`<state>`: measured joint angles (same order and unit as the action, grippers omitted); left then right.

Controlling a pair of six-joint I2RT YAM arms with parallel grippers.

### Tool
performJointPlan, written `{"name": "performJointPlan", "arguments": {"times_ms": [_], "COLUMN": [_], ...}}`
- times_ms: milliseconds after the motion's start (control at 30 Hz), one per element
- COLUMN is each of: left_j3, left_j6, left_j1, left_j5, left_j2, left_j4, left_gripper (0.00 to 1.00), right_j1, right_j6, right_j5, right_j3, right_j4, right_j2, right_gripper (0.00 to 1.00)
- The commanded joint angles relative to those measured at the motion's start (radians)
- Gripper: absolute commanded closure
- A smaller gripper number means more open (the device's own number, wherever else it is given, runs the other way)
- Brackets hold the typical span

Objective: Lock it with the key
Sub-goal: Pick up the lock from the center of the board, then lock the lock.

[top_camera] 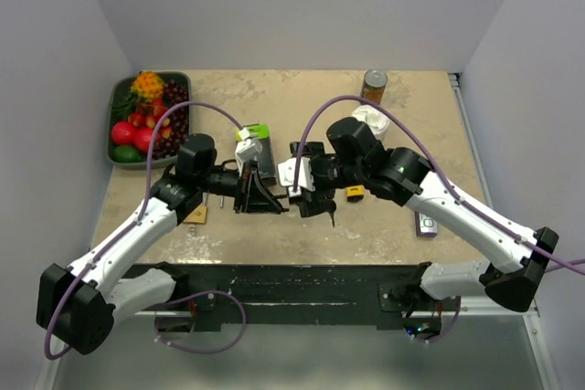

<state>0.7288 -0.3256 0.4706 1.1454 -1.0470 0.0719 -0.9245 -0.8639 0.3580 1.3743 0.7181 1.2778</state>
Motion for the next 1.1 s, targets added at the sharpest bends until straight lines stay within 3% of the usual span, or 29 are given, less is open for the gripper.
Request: {"name": "performJointPlan", "arguments": {"times_ms": [0,100,300,600,900,1067], "left_j3": [0.15,0.191,0.238,0.239,0.238,0.239], "left_j6": [0.146,0.233,0.301,0.268,0.227,0.221], "left_j1": [-0.006,-0.006,-0.006,-0.006,-0.006,-0.006], "left_j5": [0.065,0.059,0.053,0.065,0.053,0.042], "left_j2": [0.018,0.013,-0.002,-0.03,-0.019,-0.019], "left_j4": [0.069,0.134,0.2,0.187,0.138,0.134], "left_gripper": [1.0,1.0,1.0,1.0,1.0,1.0], "right_j1": [0.082,0.173,0.184,0.182,0.182,0.182], "right_j6": [0.139,0.227,0.259,0.215,0.241,0.261], "right_j5": [0.123,0.237,0.343,0.34,0.351,0.361], "right_j3": [0.046,0.045,-0.015,-0.047,-0.078,-0.095], "right_j4": [-0.019,-0.014,-0.008,-0.017,-0.006,-0.046], "right_j2": [-0.021,-0.034,-0.084,-0.078,-0.029,-0.031], "right_gripper": [0.01,0.01,0.01,0.05,0.17,0.39]}}
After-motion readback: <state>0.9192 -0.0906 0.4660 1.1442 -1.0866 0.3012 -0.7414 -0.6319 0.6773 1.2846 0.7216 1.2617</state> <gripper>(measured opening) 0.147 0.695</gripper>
